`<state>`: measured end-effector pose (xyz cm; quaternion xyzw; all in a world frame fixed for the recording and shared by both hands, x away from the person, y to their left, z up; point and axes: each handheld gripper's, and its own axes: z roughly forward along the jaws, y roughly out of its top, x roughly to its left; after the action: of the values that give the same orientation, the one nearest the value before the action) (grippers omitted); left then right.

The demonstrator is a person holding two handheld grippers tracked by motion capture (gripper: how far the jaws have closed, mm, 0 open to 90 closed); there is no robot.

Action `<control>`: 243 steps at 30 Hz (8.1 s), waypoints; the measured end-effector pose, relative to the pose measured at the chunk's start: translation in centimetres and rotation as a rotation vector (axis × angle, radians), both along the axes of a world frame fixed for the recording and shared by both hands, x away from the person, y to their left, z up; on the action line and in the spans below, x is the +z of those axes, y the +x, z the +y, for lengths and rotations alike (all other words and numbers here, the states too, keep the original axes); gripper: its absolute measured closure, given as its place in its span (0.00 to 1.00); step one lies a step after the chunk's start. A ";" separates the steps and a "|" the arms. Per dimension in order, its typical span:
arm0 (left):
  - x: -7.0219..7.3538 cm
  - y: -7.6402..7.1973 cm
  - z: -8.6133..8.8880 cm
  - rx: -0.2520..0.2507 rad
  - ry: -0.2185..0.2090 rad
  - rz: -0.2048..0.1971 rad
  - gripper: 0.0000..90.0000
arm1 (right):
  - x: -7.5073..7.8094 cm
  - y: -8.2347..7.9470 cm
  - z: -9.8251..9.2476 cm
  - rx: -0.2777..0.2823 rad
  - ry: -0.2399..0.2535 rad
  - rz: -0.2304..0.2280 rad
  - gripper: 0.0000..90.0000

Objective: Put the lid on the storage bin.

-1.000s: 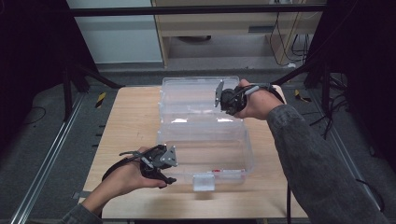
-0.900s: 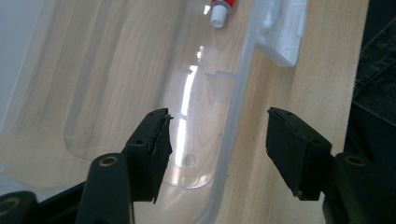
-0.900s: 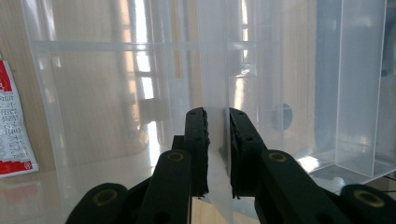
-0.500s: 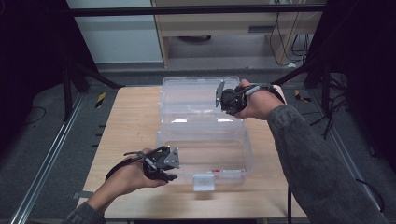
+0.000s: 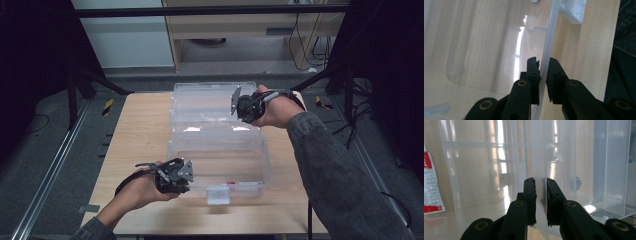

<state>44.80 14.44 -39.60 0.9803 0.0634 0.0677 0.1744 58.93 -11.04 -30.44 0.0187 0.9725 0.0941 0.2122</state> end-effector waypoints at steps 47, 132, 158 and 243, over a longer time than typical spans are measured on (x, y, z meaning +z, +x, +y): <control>-0.2 -0.3 -0.1 0.039 -0.022 -0.094 0.88 | 0.6 -0.2 0.4 0.011 0.002 0.029 0.95; -0.6 -0.1 -1.3 0.128 -0.022 -0.171 0.83 | -0.5 -9.8 -1.6 0.156 0.057 -0.004 0.95; 0.5 -1.1 0.4 0.076 -0.121 -0.191 0.65 | -1.0 -10.6 -1.6 0.154 0.046 0.012 0.93; 11.0 7.1 5.7 0.496 -0.420 -0.141 1.00 | -1.9 -11.4 -1.7 0.156 0.056 0.023 0.91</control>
<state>51.86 20.14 -28.61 0.8705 0.3004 0.1614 0.3548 47.50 -12.75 -32.36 -0.0501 0.9703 0.1374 0.1924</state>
